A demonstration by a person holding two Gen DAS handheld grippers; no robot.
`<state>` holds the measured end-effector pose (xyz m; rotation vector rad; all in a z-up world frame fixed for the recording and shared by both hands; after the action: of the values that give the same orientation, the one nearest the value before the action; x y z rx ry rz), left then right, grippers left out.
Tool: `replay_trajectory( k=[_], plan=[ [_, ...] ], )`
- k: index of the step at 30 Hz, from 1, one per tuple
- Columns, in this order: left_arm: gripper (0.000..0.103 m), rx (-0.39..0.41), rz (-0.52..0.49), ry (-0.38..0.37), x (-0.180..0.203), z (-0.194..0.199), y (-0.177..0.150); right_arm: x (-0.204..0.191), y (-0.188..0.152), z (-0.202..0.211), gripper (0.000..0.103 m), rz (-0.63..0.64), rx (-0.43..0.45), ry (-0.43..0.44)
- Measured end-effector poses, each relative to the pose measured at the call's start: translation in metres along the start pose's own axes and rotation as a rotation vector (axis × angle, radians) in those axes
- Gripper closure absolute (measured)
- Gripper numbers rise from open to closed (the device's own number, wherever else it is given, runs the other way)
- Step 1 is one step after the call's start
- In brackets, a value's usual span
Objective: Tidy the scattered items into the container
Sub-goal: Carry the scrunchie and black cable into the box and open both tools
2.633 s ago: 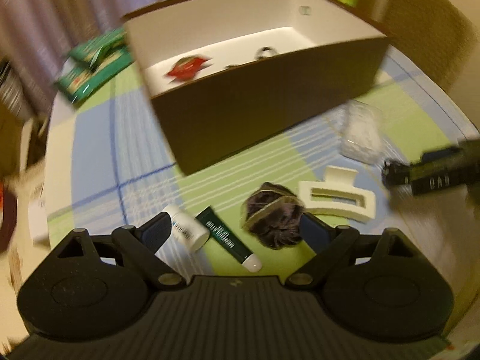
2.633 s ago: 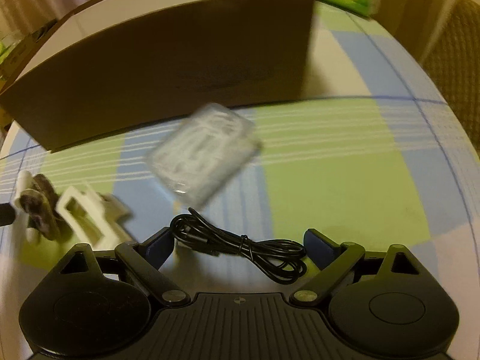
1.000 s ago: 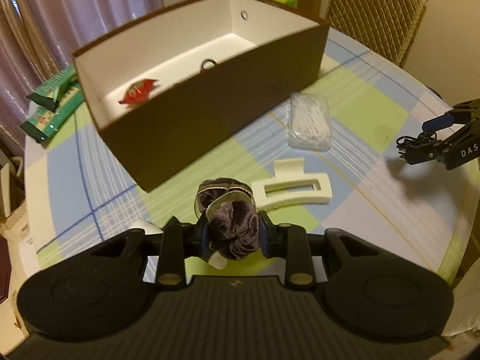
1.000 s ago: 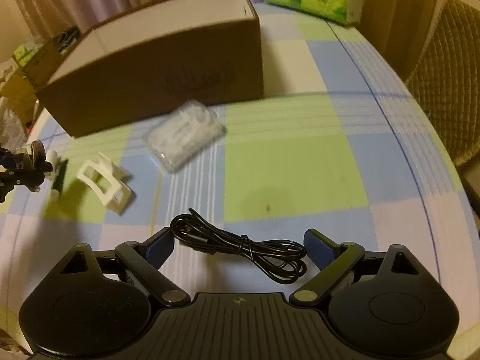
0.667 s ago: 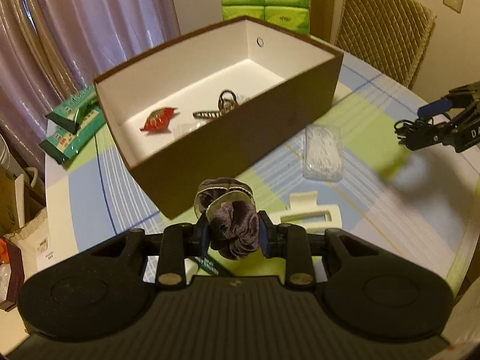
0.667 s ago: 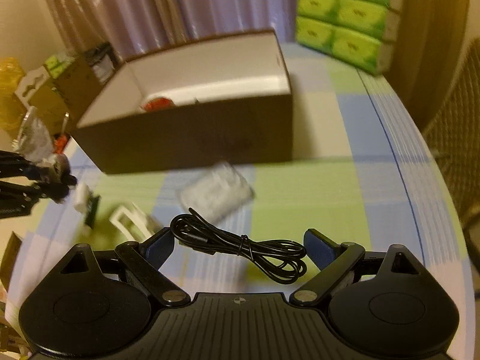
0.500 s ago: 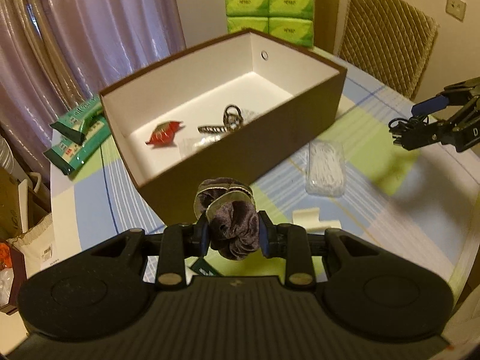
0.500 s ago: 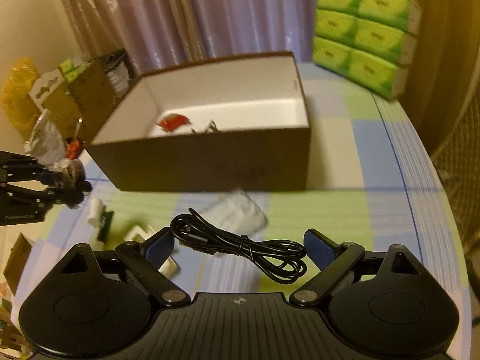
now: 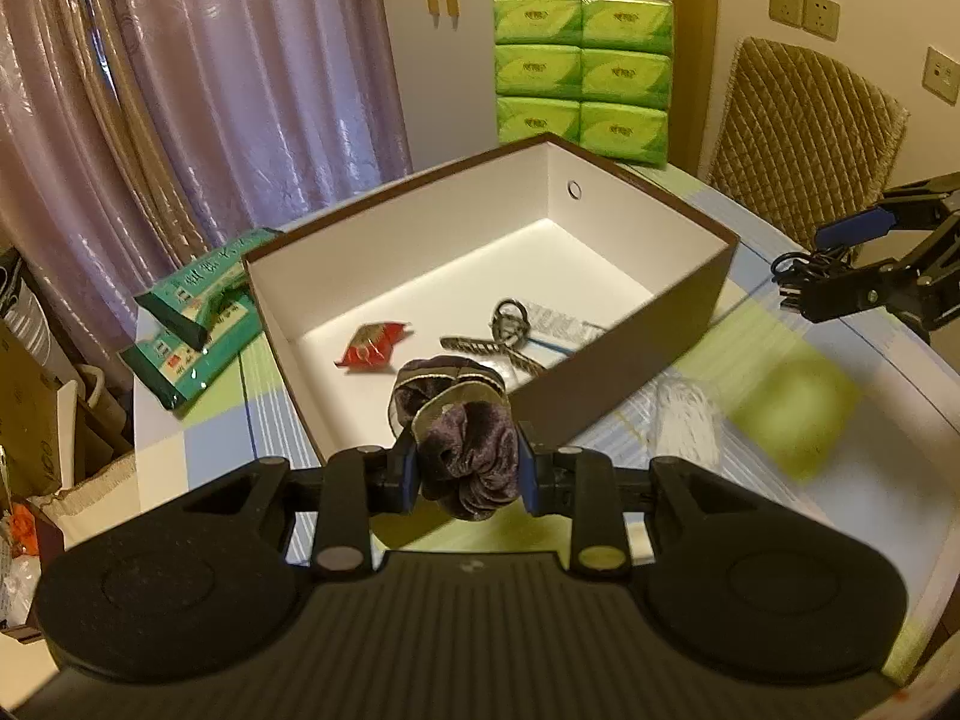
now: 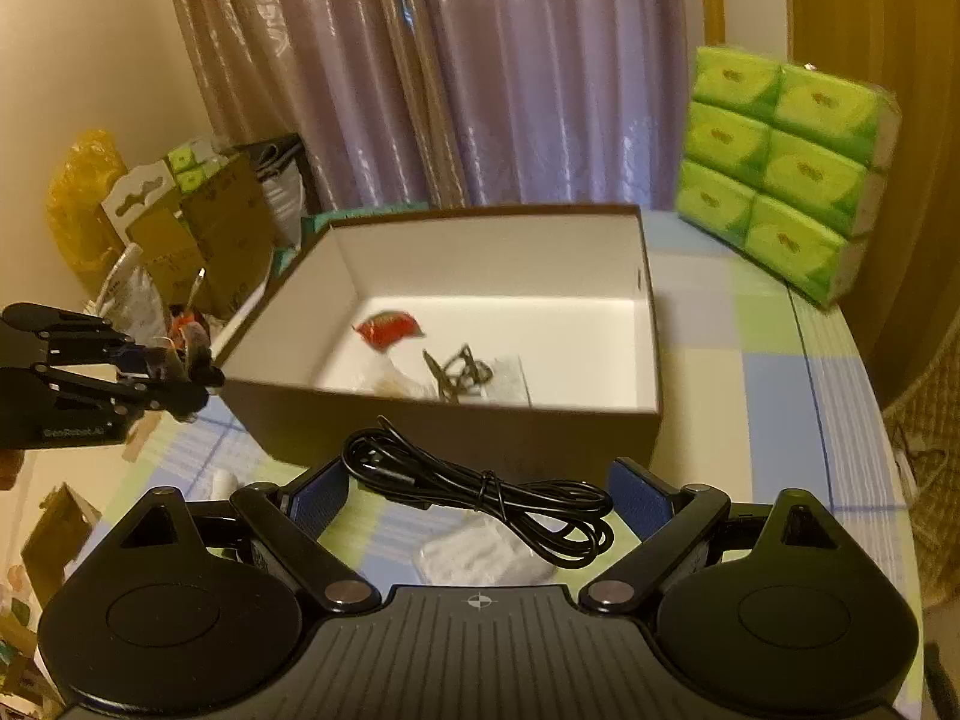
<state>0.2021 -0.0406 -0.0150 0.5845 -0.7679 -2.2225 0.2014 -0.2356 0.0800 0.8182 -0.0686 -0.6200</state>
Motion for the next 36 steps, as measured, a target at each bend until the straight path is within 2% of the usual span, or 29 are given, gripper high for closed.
replay_trajectory(
  k=[8,15,21,28,36],
  plan=[
    [0.077,0.020,0.004,0.012,-0.013,-0.016,0.029,-0.009,0.035,-0.019,0.013,0.041,0.039,0.021],
    [0.076,0.029,0.007,-0.012,-0.021,-0.044,0.063,-0.011,0.075,-0.058,0.013,0.070,0.054,0.005],
    [0.076,0.008,0.031,-0.034,-0.034,-0.078,0.084,-0.001,0.096,-0.103,0.013,0.061,0.008,-0.022],
    [0.076,-0.045,0.046,-0.045,-0.050,-0.129,0.100,0.021,0.113,-0.153,0.013,-0.028,-0.071,-0.031],
    [0.076,-0.110,0.061,-0.062,-0.060,-0.181,0.104,0.035,0.124,-0.198,0.013,0.051,-0.134,-0.059]
  ],
)
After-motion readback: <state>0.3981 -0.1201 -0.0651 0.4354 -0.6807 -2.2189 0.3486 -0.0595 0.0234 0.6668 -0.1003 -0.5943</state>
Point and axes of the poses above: each gripper's, at about its wrist camera, not at the fingertips, and z roughly against the way its jaws point, x to its right, y to its top, the point moved 5 cm from there along -z, roughly the way its jaws point, and after that the axes turned 6 degrees about -z, right-handed, at the moved point
